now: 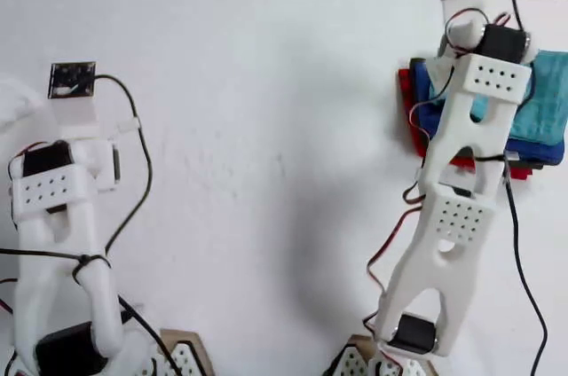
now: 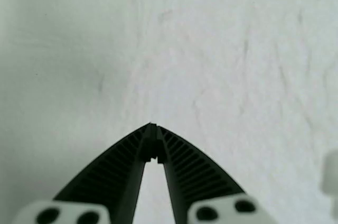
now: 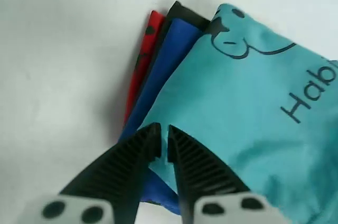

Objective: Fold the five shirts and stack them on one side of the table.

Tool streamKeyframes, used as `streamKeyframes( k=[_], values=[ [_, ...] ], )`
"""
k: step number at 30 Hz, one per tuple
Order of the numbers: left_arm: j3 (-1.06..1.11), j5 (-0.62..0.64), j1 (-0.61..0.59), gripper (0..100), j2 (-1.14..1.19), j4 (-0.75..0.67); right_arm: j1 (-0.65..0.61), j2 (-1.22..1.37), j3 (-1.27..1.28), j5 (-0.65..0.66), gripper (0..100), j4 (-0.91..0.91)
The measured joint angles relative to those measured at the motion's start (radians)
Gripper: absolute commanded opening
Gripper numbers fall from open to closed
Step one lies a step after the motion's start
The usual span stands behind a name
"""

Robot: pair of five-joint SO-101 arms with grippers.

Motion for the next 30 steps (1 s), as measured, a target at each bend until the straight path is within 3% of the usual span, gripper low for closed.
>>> streamKeyframes(
  k=[6, 11, 20, 25, 30],
  values=[
    [0.0, 0.0, 0.0, 3, 0.0, 0.0, 0.017, 0.101, 0.018, 0.021, 1.9, 0.0],
    [0.0, 0.0, 0.003, 3, 0.0, 0.0, 0.075, 0.103, 0.092, 0.124, 1.9, 0.0],
    [0.0, 0.0, 0.0, 3, 0.0, 0.0, 0.199, -0.077, 0.44, 0.347, 1.9, 0.0],
    [0.0, 0.0, 0.002, 3, 0.0, -0.012, 0.187, -0.186, 0.499, 0.359, 1.9, 0.0],
    [0.0, 0.0, 0.002, 3, 0.0, -0.012, 0.114, -0.31, 0.5, 0.282, 1.9, 0.0]
  ],
)
